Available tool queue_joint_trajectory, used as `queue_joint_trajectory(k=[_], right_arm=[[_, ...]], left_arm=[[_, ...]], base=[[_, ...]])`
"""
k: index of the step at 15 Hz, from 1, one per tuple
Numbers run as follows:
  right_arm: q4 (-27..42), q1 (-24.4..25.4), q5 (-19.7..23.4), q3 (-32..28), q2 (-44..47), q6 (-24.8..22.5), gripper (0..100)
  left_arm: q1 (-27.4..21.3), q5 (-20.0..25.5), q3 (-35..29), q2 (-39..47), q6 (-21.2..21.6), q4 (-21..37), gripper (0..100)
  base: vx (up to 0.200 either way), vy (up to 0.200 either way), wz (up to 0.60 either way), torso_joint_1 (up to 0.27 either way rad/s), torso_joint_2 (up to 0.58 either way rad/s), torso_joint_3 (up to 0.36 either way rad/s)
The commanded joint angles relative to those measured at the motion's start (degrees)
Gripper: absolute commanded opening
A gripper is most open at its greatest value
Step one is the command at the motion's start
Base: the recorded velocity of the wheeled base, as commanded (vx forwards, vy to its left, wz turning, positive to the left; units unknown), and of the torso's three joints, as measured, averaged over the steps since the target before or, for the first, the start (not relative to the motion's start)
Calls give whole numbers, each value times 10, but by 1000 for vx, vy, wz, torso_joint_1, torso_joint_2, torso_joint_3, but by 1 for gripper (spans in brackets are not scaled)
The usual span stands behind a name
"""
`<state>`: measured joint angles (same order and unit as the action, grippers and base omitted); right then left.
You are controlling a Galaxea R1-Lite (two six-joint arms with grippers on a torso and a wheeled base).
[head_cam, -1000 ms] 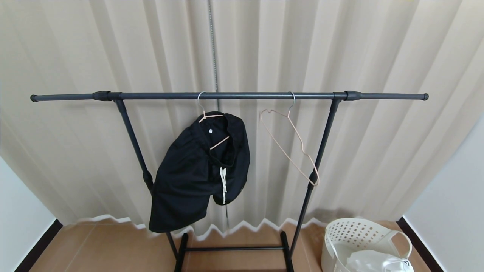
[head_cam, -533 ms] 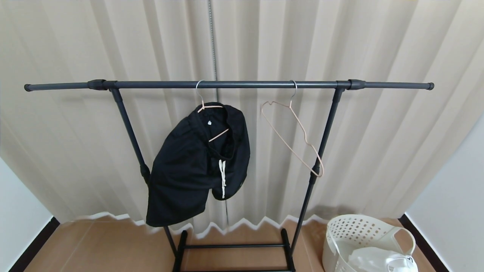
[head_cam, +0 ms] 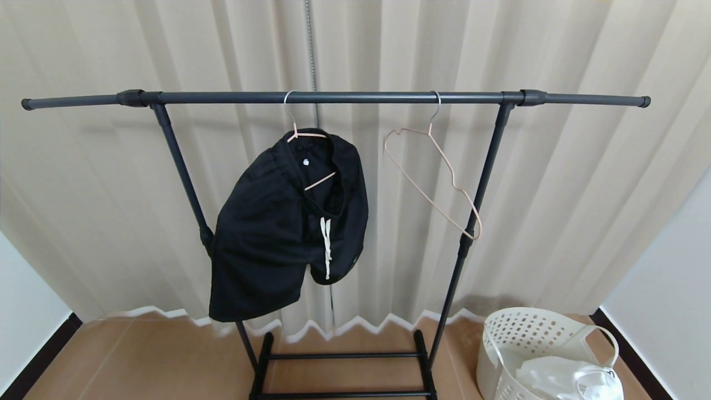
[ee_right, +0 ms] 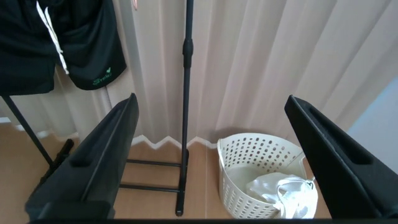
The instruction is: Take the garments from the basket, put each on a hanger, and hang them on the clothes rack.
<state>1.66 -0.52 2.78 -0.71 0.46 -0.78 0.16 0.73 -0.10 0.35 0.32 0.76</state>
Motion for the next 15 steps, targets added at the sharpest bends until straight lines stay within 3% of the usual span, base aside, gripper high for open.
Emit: queue_joint_trajectory(k=[1, 15], right_arm=[[0, 0, 0, 0, 1, 0, 100], [1, 0, 0, 0, 1, 0, 100]], left_arm=[[0, 1, 0, 1, 0, 0, 100], [0, 0, -1, 1, -1, 0, 100]], base=[[0, 0, 0, -207, 525, 325], [0, 0, 0, -162, 517, 352]])
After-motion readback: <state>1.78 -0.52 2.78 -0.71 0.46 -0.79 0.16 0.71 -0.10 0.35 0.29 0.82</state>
